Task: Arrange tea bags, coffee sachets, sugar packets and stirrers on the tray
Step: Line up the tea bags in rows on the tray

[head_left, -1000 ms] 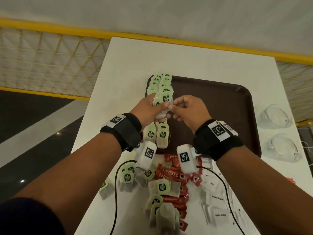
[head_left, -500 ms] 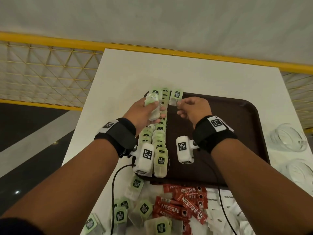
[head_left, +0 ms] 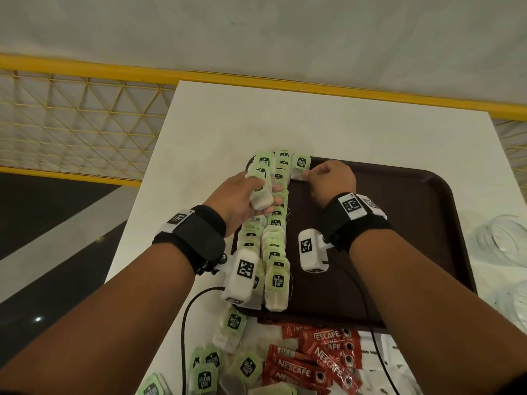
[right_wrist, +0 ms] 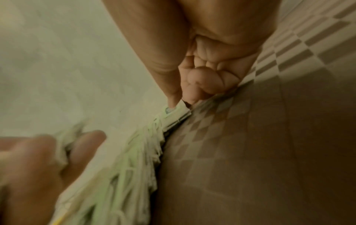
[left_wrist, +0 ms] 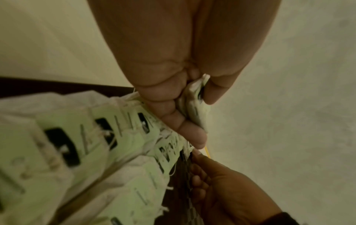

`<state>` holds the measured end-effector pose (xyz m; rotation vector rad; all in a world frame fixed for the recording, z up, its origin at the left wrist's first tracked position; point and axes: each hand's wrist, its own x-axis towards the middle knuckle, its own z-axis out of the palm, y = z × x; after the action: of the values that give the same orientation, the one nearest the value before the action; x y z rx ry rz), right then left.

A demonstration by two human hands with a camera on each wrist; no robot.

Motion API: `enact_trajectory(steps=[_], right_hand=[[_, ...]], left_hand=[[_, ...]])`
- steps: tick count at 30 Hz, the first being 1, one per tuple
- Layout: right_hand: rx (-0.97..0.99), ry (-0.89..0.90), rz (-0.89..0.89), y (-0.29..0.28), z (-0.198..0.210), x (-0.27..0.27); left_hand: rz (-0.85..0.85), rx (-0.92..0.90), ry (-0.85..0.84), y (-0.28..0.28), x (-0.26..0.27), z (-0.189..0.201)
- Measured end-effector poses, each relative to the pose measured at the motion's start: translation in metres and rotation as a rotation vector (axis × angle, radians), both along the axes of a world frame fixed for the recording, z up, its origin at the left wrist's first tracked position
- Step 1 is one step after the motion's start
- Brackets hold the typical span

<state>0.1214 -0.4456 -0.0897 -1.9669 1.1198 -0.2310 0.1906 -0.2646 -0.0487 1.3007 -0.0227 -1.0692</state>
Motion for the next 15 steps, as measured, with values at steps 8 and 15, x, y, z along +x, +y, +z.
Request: enact_trajectory(steps=[8, 15], right_hand=[[0.282, -0.26, 0.308, 0.024, 0.029, -0.001], [0.456, -0.375, 0.123, 0.014, 0.023, -0.003]], left_hand=[[-0.002, 0.018, -0.043, -0.01, -0.002, 0.002], [-0.043, -0.005, -0.166, -0.013, -0.001, 0.004]])
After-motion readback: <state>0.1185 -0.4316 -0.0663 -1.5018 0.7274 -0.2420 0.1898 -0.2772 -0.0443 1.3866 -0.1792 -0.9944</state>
